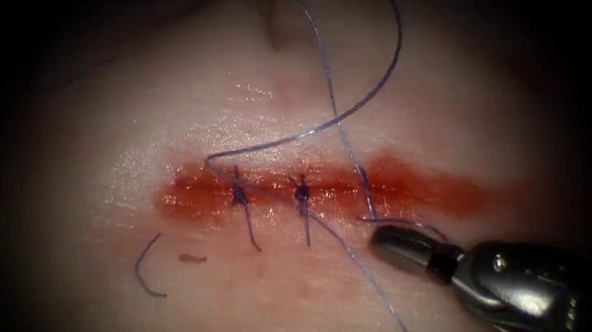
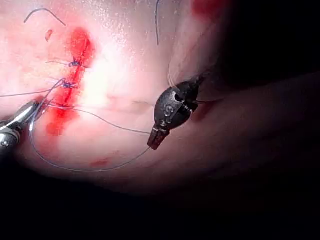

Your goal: Wound Closure

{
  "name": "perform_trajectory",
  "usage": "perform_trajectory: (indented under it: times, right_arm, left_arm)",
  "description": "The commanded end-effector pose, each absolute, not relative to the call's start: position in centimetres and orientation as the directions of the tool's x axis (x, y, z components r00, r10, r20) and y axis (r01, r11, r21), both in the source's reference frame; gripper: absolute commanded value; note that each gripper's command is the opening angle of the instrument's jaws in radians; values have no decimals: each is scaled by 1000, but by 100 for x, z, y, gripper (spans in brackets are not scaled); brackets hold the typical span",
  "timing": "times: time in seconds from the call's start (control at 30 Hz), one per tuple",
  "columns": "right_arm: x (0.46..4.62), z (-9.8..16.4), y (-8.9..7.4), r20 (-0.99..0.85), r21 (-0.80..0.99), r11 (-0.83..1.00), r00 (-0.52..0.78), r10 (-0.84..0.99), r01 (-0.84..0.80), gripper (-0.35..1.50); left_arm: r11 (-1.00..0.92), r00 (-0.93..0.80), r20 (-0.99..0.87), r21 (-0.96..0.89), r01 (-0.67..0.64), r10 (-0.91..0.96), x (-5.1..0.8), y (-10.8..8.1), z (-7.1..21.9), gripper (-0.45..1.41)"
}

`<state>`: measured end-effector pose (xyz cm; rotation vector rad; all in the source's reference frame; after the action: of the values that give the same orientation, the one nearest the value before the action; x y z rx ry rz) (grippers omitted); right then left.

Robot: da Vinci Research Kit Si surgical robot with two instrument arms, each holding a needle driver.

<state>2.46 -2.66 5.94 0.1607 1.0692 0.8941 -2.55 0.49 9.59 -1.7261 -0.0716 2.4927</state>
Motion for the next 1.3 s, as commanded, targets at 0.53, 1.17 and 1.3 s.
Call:
perform_trajectory:
  times: [0.53,1.17,1.3]
  right_arm:
    - [258,580,-302,-701,504,666,191,687,-550,-35]
    - [269,574,-330,-700,508,688,217,680,-519,-35]
    - [275,573,-336,-697,515,695,227,681,-503,-35]
  left_arm:
    - [-981,-356,-927,-55,-186,120,-260,123,963,-45]
    - [-985,-372,-924,-18,-172,82,-291,165,990,-45]
    - [-988,-399,-914,-15,-154,77,-305,150,1004,-45]
